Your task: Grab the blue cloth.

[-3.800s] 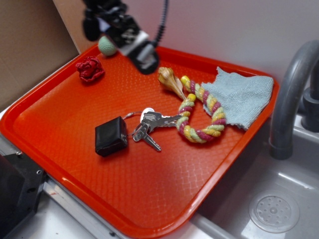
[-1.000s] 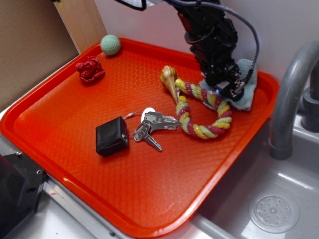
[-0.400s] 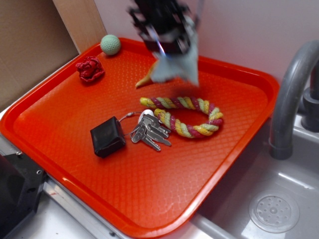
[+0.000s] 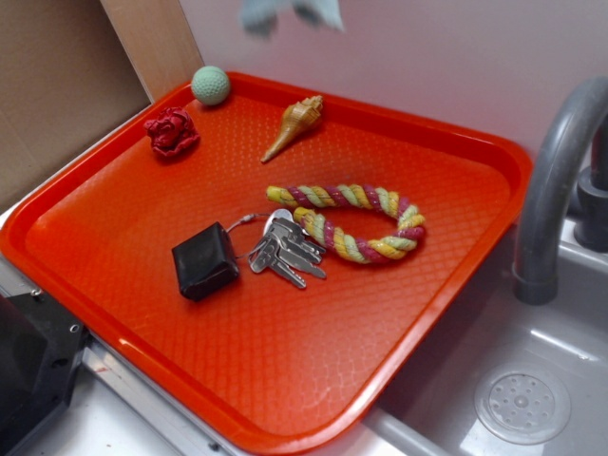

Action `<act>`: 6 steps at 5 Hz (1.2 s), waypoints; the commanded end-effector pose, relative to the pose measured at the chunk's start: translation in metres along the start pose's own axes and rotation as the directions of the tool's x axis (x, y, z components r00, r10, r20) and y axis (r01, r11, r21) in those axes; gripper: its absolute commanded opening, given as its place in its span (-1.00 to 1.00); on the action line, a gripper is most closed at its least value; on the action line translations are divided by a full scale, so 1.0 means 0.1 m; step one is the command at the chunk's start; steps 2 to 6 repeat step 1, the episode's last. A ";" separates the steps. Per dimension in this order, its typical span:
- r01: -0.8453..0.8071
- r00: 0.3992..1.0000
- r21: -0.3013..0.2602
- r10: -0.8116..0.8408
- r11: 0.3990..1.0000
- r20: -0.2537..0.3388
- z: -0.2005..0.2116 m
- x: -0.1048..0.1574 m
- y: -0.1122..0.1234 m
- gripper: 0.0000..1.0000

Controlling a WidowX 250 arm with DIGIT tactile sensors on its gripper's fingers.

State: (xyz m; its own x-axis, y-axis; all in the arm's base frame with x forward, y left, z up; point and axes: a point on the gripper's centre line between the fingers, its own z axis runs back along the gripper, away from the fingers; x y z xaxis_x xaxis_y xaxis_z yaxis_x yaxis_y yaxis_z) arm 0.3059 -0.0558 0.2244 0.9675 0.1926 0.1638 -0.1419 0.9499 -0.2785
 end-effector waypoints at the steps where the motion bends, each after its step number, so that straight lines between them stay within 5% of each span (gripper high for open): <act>1: 0.034 0.997 0.081 -0.040 0.996 0.065 0.30 -0.02 -0.21 -1.00; 6: 0.034 0.997 0.081 -0.040 0.996 0.065 0.30 -0.02 -0.21 -1.00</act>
